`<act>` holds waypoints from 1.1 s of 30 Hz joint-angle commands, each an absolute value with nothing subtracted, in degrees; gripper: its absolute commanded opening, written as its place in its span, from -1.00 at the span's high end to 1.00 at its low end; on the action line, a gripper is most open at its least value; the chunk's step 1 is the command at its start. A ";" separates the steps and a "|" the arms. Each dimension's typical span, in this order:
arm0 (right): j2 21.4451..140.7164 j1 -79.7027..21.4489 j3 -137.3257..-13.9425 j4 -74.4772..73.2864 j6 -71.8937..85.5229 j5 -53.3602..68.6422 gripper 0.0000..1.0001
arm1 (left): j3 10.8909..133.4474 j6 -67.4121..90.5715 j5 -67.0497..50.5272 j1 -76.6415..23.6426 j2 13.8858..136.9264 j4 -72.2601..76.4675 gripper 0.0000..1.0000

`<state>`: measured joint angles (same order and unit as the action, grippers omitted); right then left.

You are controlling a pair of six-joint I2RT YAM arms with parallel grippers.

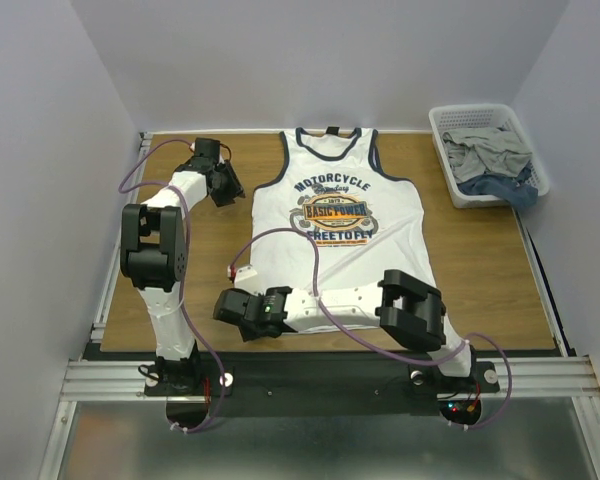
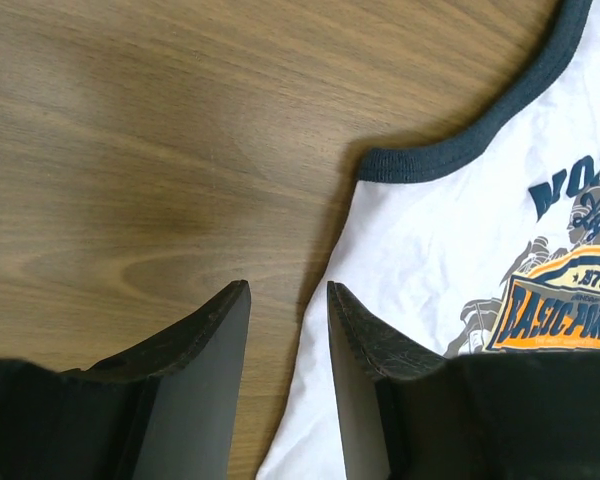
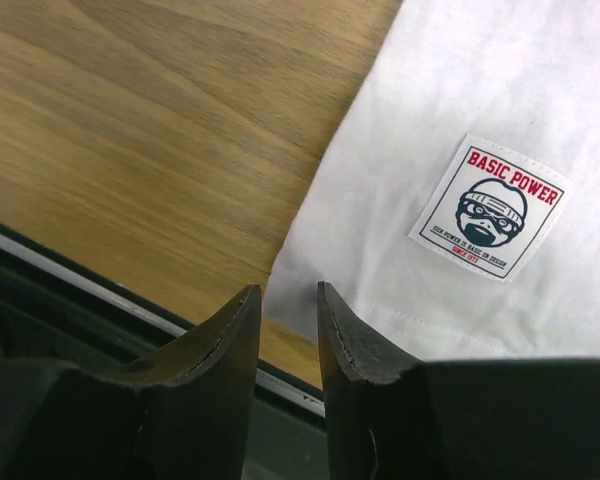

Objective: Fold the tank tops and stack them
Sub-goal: Fold the tank top

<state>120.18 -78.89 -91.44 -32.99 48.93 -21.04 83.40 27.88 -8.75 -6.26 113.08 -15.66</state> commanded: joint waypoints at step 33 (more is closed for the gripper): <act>122.08 -81.39 -100.02 -38.58 47.72 -26.98 0.25 | 86.22 27.25 -10.81 -5.45 110.48 -15.47 0.07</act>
<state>122.50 -80.73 -97.84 -36.88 47.77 -24.45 83.40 27.90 -10.44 -5.89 113.08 -15.68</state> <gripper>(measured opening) 0.391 0.472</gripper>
